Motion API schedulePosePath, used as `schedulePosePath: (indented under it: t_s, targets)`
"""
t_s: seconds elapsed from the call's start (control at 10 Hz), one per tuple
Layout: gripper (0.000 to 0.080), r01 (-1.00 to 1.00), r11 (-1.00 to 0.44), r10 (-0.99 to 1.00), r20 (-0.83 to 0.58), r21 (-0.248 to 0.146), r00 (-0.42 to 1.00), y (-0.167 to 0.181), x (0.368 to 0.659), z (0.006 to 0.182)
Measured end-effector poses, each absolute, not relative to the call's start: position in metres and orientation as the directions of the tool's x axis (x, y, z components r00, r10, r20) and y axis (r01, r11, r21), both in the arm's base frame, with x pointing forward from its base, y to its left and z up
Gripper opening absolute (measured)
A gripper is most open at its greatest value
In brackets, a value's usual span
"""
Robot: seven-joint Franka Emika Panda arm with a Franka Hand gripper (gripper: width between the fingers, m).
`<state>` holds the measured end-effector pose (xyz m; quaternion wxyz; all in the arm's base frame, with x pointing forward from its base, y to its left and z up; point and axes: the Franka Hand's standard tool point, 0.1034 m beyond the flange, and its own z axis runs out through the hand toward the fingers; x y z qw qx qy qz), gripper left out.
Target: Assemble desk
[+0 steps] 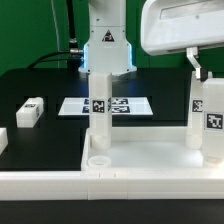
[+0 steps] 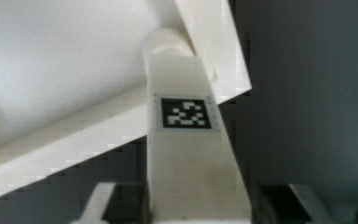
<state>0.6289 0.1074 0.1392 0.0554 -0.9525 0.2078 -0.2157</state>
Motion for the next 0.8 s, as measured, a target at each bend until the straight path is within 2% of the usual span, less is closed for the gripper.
schedulePosePath:
  t_s: [0.4,0.5,0.6,0.7,0.8]
  targets:
    - [0.0274,-0.361,-0.911,-0.412,0.404,-0.198,0.817,0.1099,0.632,0.1384]
    - [0.0361,-0.36,-0.912,-0.41,0.404,-0.197,0.818,0.1098,0.6319,0.138]
    - [0.05,-0.358,-0.913,-0.408,0.405,-0.196,0.818,0.1098,0.6318,0.1378]
    - [0.0601,-0.357,-0.914,-0.406,0.405,-0.195,0.819,0.1098,0.6317,0.1377]
    - [0.0601,-0.355,-0.914,-0.405,0.405,-0.194,0.82,0.1098,0.6317,0.1375]
